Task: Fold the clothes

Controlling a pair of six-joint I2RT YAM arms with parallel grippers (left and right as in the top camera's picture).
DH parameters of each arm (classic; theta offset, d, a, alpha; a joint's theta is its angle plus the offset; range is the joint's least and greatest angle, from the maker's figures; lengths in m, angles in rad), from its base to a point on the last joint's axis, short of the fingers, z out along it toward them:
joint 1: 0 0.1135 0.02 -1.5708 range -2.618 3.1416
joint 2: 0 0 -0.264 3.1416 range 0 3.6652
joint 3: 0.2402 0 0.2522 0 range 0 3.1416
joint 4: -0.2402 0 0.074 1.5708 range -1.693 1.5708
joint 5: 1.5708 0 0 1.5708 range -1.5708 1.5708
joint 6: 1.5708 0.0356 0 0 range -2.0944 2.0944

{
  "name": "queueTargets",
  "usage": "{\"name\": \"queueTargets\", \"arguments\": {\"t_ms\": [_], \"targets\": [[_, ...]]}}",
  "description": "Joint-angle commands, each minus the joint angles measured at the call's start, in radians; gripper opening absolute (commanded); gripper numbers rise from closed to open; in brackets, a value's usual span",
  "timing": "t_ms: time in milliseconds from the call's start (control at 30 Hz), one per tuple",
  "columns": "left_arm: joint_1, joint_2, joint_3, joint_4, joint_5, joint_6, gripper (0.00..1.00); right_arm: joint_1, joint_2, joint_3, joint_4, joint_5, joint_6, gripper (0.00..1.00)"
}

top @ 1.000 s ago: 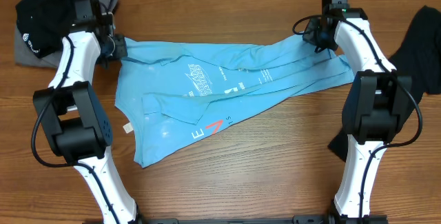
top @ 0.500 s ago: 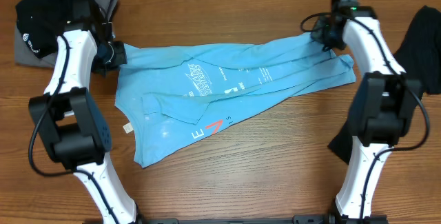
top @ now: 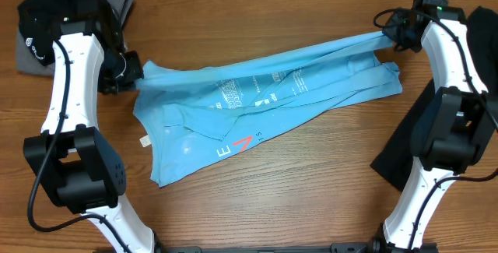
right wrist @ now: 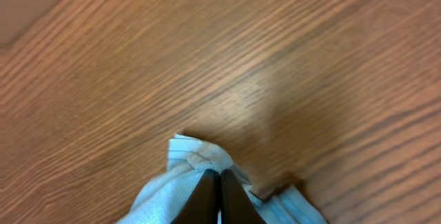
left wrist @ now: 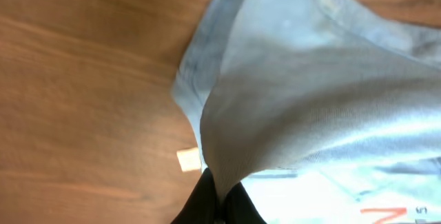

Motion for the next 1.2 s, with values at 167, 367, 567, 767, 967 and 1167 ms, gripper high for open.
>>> {"name": "queueTargets", "arguments": {"t_ms": [167,367,567,767,967,1167], "targets": [[-0.013,-0.01,-0.021,-0.108,0.033,-0.089,0.04,-0.011,-0.04,0.028,0.011,0.018,-0.01,0.04],[-0.043,-0.01,-0.12,-0.151,0.032,-0.116,0.04,-0.035,-0.04,0.028,-0.018,0.018,-0.01,0.04],[-0.059,-0.01,-0.284,-0.119,0.035,-0.146,0.04,-0.049,-0.04,0.028,-0.083,0.023,-0.021,0.04],[-0.059,-0.01,-0.392,-0.096,0.037,-0.148,0.04,-0.052,-0.039,0.026,-0.124,0.029,-0.039,0.04],[-0.06,-0.01,-0.439,-0.121,0.068,-0.148,0.04,-0.053,-0.021,0.024,-0.13,0.029,-0.039,0.04],[-0.064,-0.01,-0.477,-0.149,0.071,-0.137,0.04,-0.053,0.01,0.019,-0.13,0.034,-0.039,0.04]]}}
